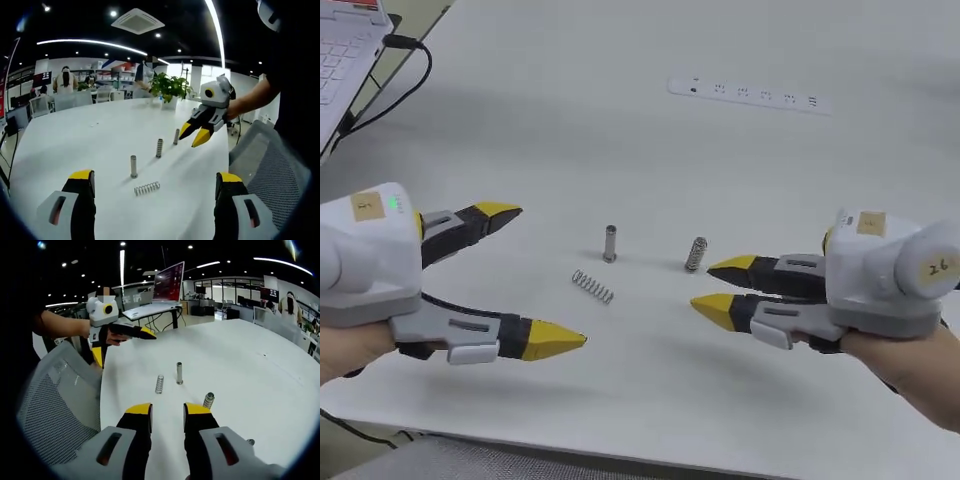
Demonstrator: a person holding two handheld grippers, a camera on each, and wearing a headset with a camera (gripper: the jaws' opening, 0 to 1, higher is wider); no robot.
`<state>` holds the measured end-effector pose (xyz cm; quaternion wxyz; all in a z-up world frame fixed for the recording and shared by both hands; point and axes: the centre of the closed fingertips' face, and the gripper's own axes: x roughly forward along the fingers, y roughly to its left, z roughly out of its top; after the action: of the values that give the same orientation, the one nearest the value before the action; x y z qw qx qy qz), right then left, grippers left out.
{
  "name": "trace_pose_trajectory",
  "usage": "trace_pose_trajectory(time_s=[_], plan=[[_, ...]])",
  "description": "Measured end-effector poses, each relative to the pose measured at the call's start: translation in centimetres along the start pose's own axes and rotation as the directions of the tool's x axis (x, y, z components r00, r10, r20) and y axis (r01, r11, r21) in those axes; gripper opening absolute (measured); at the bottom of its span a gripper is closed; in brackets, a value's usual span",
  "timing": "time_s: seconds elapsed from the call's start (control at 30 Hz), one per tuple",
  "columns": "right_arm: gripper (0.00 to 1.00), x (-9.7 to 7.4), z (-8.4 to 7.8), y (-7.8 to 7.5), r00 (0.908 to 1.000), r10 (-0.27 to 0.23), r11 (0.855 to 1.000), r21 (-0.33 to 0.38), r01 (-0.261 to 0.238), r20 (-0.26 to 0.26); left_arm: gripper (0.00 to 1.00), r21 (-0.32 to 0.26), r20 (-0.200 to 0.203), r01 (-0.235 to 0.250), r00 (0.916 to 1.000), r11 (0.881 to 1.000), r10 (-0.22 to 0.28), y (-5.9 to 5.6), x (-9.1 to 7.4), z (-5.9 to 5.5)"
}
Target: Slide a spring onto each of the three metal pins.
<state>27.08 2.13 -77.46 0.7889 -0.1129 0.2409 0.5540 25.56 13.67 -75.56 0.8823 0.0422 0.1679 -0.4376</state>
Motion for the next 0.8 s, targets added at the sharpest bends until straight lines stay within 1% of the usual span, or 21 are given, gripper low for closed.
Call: trace_pose_trajectory(time_s=[0.17,0.23,0.3,0.33,0.4,0.43,0.57,0.7,0.8], plan=[[0.22,1.2,0.9,0.3,0.9999,0.012,1.0,-0.028,-0.012,-0.003,0.98,0.0,-0.002,-0.006,1.0,1.0,0.006,0.1,-0.1,0.0],[0.21,1.9,1.3,0.6,0.9997,0.022,0.999,-0.039,-0.022,-0.004,0.98,-0.003,0.0,-0.008,1.0,1.0,0.008,0.2,-0.1,0.0],[0.21,2.5,1.7,0.9,0.9994,0.035,0.998,-0.043,-0.035,0.001,0.98,-0.003,-0.005,-0.01,0.9999,1.0,0.01,0.2,-0.2,-0.1],[0.21,3.2,1.8,1.3,0.9989,0.046,0.997,-0.064,-0.047,-0.01,0.98,0.003,-0.012,-0.01,0.9999,1.0,0.01,0.2,-0.2,-0.3],[0.21,3.8,1.9,1.4,0.9985,0.048,0.994,-0.097,-0.05,-0.027,0.98,0.0,-0.01,-0.011,0.9999,1.0,0.011,0.2,-0.2,-0.3],[0.21,4.2,2.1,1.7,0.9979,0.06,0.994,-0.093,-0.062,-0.025,0.98,-0.002,-0.008,-0.013,0.9999,1.0,0.013,0.3,-0.3,-0.3],[0.21,5.2,2.7,2.2,0.9967,0.077,0.992,-0.102,-0.079,-0.023,0.98,-0.002,-0.006,-0.017,0.9998,1.0,0.017,0.4,-0.4,-0.2],[0.2,6.3,2.6,2.4,0.9953,0.088,0.989,-0.114,-0.092,-0.042,0.98,-0.006,-0.008,-0.019,0.9998,1.0,0.019,0.5,-0.5,-0.3],[0.2,7.1,2.3,2.5,0.9941,0.096,0.99,-0.096,-0.101,-0.05,0.98,-0.006,-0.013,-0.017,0.9998,1.0,0.017,0.4,-0.4,-0.5]])
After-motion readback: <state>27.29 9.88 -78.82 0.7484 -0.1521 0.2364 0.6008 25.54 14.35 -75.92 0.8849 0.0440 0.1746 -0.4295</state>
